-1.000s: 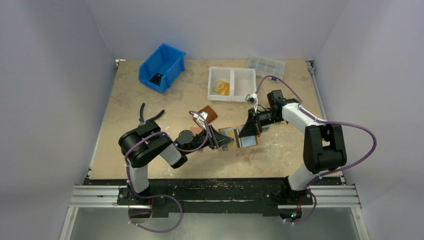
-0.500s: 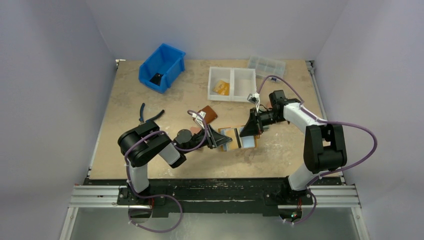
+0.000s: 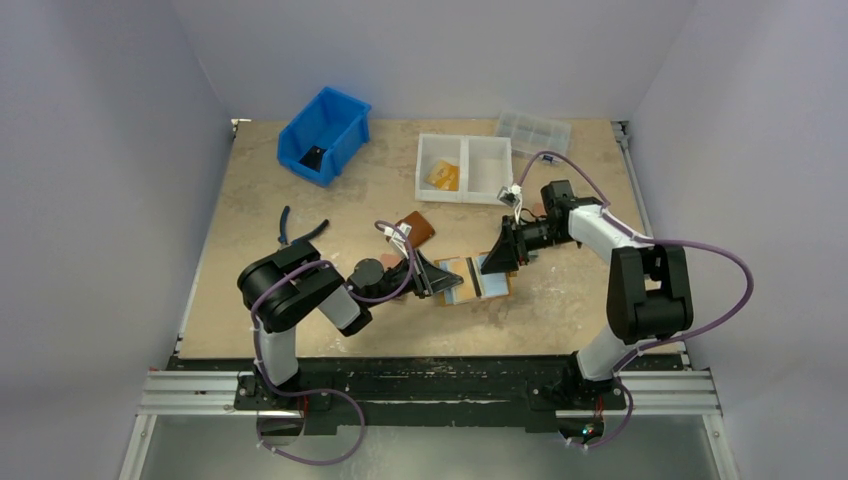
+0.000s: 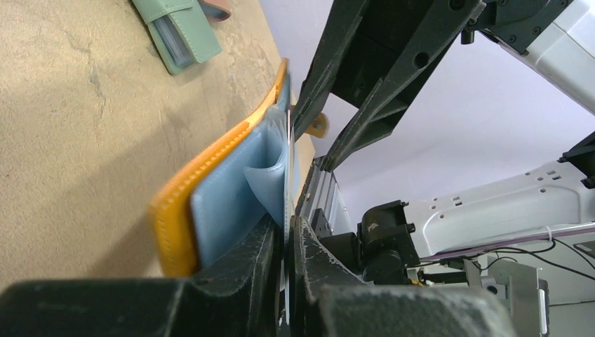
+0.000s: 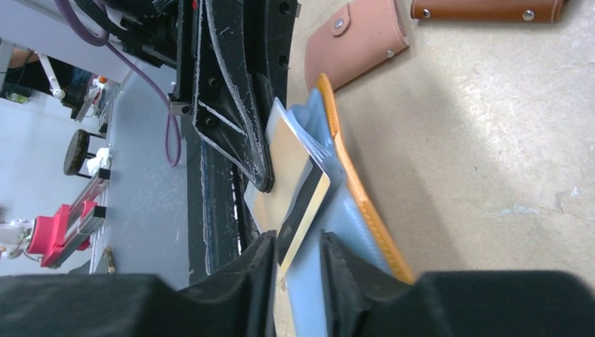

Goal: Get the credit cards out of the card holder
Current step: Remove the credit card from the card holder.

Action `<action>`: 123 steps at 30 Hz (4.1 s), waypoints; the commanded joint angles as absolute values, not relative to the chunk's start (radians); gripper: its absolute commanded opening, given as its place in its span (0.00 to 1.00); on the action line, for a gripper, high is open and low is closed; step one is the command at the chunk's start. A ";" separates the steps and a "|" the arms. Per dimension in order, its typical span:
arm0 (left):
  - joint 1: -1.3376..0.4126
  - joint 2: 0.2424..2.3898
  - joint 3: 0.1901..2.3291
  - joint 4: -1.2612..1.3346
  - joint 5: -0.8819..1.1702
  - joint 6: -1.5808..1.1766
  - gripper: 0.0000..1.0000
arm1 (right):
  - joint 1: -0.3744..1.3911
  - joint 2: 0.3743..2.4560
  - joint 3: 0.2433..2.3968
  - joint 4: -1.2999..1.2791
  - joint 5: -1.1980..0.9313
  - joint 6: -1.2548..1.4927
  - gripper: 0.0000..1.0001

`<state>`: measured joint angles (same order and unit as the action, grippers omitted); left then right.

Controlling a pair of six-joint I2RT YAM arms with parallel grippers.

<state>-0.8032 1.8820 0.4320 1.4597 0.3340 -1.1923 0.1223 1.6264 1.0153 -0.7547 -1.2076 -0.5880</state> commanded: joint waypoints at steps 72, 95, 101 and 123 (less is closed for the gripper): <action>-0.741 1.890 0.455 1.327 0.381 -1.215 0.04 | 0.073 1.566 1.080 -0.865 -1.211 -0.703 0.00; -0.830 1.831 0.836 0.641 0.401 -0.955 0.34 | 0.010 1.546 1.089 -0.878 -1.227 -0.702 0.00; -0.850 1.875 0.887 0.628 0.413 -0.953 0.36 | 0.003 1.554 1.101 -0.919 -1.239 -0.738 0.00; -0.815 1.630 0.718 0.511 0.064 -0.906 0.36 | -0.026 1.546 1.103 -0.954 -1.244 -0.787 0.00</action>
<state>-0.8303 1.7142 0.7475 0.5369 0.1867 -0.9489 -0.0254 1.5810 1.0676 -0.9375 -1.2221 -0.7612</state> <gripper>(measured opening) 0.358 0.023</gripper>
